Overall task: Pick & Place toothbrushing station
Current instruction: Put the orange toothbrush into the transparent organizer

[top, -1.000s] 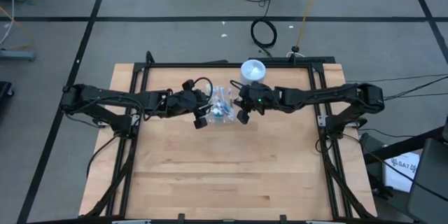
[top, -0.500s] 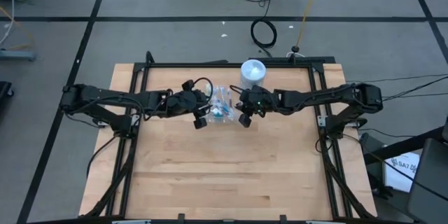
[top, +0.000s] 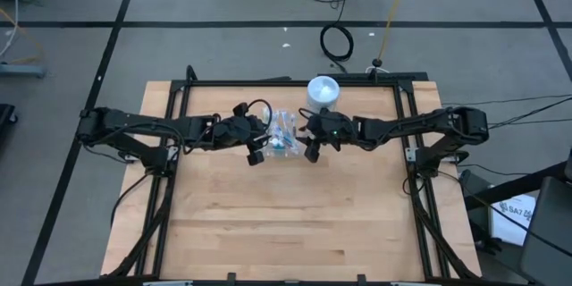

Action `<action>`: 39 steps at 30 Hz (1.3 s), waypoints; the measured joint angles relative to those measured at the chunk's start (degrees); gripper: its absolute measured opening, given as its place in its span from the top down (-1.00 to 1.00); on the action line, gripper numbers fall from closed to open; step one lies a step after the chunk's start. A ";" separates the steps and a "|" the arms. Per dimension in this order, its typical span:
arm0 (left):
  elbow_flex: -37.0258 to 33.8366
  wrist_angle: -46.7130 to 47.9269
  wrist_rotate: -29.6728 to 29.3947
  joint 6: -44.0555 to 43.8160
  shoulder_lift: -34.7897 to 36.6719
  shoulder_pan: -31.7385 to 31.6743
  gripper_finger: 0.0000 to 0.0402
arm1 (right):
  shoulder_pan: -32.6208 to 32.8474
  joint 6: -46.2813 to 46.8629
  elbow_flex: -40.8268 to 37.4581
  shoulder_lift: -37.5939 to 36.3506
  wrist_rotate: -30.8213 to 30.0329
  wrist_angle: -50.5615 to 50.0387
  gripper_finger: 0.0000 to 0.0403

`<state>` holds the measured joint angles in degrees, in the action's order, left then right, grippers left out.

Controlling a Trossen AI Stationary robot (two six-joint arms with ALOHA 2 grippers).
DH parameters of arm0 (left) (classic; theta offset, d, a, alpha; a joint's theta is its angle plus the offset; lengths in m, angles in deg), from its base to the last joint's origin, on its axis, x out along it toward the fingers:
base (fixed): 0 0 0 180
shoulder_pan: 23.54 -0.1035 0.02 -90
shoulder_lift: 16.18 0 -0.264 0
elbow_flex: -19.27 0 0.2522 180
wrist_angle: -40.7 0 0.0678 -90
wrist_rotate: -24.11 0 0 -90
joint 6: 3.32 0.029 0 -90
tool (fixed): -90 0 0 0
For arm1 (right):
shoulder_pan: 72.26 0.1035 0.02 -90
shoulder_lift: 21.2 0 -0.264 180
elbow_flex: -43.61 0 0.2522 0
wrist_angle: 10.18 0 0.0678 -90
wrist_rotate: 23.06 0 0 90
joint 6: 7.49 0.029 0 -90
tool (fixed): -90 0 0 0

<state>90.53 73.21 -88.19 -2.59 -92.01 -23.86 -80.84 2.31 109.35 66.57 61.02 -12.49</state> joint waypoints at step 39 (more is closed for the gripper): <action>0.00 2.05 -0.03 -1.22 0.00 0.03 0.17 | 0.44 -0.35 0.02 1.30 0.04 -1.59 0.87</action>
<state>90.53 75.26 -88.22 -3.81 -92.01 -23.83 -80.40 1.96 109.37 67.87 61.06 -14.08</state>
